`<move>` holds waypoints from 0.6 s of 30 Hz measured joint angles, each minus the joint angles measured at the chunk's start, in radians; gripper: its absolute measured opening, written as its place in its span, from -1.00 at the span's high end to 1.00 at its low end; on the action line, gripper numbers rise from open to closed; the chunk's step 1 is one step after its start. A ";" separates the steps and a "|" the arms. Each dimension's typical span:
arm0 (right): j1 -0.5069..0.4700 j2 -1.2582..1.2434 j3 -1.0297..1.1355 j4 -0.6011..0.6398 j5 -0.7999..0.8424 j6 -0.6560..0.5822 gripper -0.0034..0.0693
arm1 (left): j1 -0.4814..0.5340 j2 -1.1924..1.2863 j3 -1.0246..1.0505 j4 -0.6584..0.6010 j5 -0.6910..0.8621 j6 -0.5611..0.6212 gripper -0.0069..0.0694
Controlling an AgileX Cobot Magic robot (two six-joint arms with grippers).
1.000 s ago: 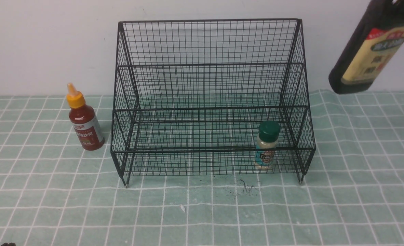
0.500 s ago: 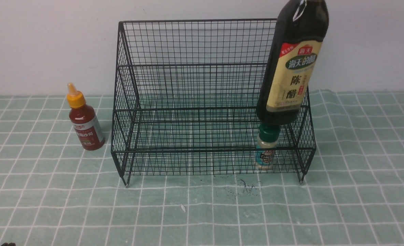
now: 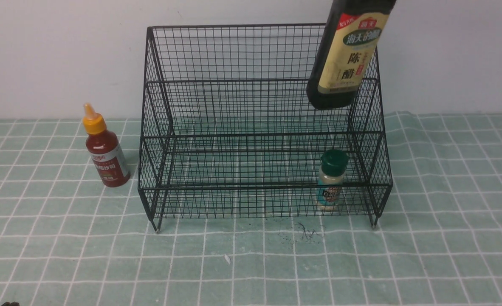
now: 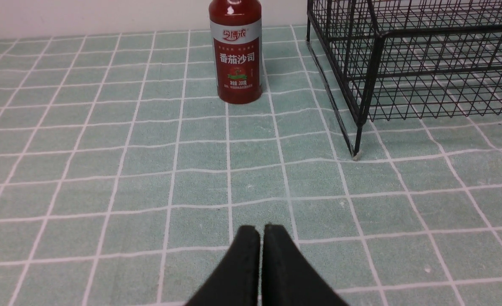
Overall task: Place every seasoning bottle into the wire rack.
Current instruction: Use the right arm to put the condiment bottle back on the shelf
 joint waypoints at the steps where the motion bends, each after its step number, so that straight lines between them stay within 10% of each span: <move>1: 0.000 0.003 0.000 0.000 0.000 0.001 -0.01 | 0.000 0.000 0.000 0.000 0.000 0.000 0.83; 18: 0.000 0.145 0.000 -0.005 0.223 -0.018 0.00 | 0.000 0.000 0.000 0.000 0.000 0.000 0.83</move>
